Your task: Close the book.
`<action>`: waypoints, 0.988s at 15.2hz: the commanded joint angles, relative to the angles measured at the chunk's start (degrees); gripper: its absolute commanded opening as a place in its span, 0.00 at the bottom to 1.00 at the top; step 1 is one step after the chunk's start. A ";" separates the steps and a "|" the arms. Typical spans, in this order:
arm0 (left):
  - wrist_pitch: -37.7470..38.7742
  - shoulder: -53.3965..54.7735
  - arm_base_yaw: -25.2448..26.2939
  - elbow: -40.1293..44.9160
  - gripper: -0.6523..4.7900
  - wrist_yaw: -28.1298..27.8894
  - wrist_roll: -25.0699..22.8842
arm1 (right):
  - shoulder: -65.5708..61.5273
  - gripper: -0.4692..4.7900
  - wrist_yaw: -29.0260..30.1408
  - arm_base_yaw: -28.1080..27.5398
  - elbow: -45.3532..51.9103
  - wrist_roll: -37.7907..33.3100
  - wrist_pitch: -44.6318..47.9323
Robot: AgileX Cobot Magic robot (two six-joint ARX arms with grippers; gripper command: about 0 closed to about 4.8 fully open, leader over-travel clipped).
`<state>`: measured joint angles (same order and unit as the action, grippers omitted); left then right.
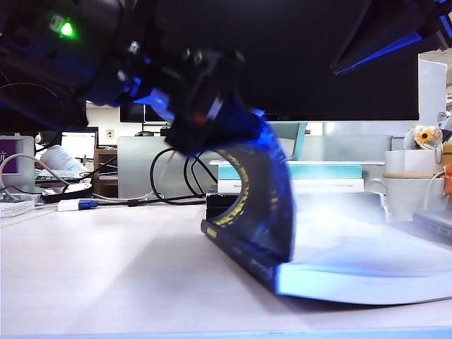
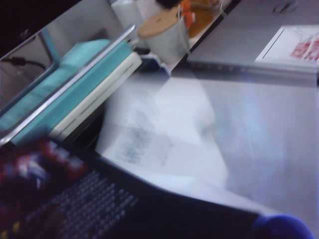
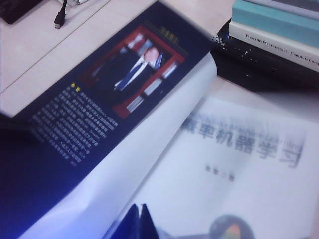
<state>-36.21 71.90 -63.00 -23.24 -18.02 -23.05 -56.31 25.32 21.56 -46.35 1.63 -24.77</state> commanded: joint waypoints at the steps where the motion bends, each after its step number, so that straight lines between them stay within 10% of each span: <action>1: -8.11 -0.20 0.09 -0.48 0.91 0.22 0.68 | -0.17 0.09 0.09 0.02 -0.13 0.35 1.22; 8: -9.90 0.11 0.13 -3.02 0.91 -1.92 2.05 | -2.82 0.09 -0.02 0.02 0.22 0.46 1.46; 12: -8.22 -3.08 0.17 -3.34 0.90 -18.27 2.08 | -2.45 0.09 -2.47 0.00 -0.42 0.46 0.72; 15: 1.84 -13.64 0.28 -3.32 0.67 -14.91 2.05 | -1.40 0.09 -3.21 -0.02 -0.37 0.48 -3.89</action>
<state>-37.71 61.21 -62.76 -26.39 -33.82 -21.12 -58.26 22.50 21.56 -46.44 1.98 -27.75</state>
